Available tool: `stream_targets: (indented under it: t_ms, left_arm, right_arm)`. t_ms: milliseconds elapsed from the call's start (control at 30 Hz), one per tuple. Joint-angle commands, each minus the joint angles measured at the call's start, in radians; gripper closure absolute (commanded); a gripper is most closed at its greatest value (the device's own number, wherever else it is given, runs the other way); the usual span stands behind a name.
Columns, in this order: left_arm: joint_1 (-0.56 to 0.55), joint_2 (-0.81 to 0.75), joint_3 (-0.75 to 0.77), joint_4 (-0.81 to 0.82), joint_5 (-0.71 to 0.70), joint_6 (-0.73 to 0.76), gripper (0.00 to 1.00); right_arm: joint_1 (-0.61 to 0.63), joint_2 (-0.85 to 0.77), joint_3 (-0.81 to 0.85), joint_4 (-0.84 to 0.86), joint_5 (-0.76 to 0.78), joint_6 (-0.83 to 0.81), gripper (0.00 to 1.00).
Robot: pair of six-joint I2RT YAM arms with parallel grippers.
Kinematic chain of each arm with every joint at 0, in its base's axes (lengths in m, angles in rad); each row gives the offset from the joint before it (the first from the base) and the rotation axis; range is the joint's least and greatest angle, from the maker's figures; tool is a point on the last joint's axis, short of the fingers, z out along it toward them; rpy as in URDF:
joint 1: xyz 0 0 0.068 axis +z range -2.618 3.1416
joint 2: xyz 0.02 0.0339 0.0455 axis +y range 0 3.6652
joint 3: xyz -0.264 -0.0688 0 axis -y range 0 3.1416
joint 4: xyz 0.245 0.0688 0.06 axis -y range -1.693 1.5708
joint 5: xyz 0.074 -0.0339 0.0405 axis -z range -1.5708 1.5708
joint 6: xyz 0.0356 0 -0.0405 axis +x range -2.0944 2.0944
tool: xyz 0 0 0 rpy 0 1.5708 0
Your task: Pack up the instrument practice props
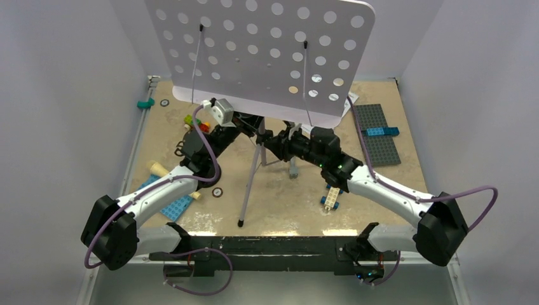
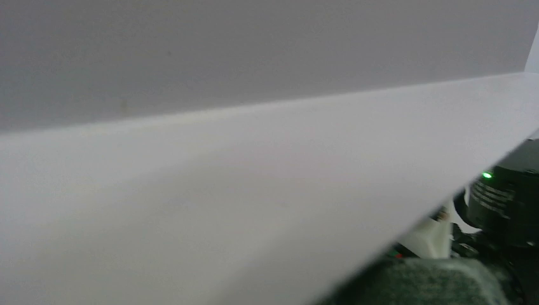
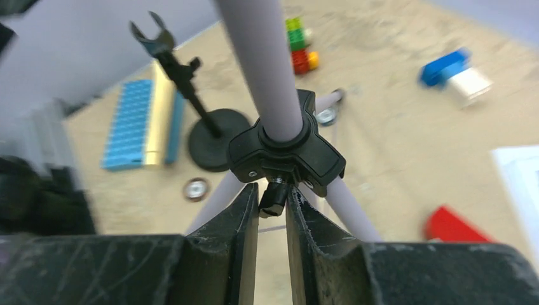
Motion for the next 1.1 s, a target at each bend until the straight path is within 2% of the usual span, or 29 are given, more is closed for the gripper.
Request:
stream_targets:
  t_ms: [0,200,367,600,700,800,867,900,967,1033,1067]
  left_arm:
    - [-0.022,0.049,0.035,-0.158,0.038,-0.035,1.00]
    - [-0.022,0.061,0.040,-0.156,0.031,-0.062,1.00]
    - [-0.022,0.066,0.036,-0.152,0.029,-0.076,1.00]
    - [-0.023,0.080,0.011,-0.134,0.019,-0.110,1.00]
    - [-0.022,0.076,-0.005,-0.132,0.013,-0.114,1.00]
    - [-0.022,0.069,-0.011,-0.133,0.007,-0.106,1.00]
    - [-0.022,0.066,-0.010,-0.131,0.003,-0.104,1.00]
    - [-0.021,0.064,-0.011,-0.129,0.004,-0.104,1.00]
    - [-0.022,0.061,-0.006,-0.129,0.005,-0.101,1.00]
    - [-0.022,0.059,-0.001,-0.133,0.005,-0.095,1.00]
    - [-0.021,0.058,0.002,-0.136,0.006,-0.091,1.00]
  right_arm:
    - [0.063,-0.043,-0.125,0.199,0.268,-0.450,1.00]
    - [0.169,-0.049,-0.280,0.488,0.521,-0.806,1.00]
    - [0.233,0.000,-0.351,0.744,0.667,-1.081,1.00]
    - [0.345,0.160,-0.351,1.069,0.778,-1.545,1.00]
    - [0.370,0.190,-0.319,1.169,0.814,-1.664,1.00]
    - [0.394,0.183,-0.321,1.197,0.833,-1.697,1.00]
    - [0.413,0.166,-0.324,1.219,0.861,-1.691,0.94]
    - [0.422,0.157,-0.316,1.224,0.902,-1.679,0.88]
    - [0.444,0.111,-0.277,1.156,1.001,-1.613,0.65]
    - [0.468,0.028,-0.251,0.969,1.077,-1.446,0.42]
    - [0.478,-0.027,-0.244,0.835,1.088,-1.330,0.36]
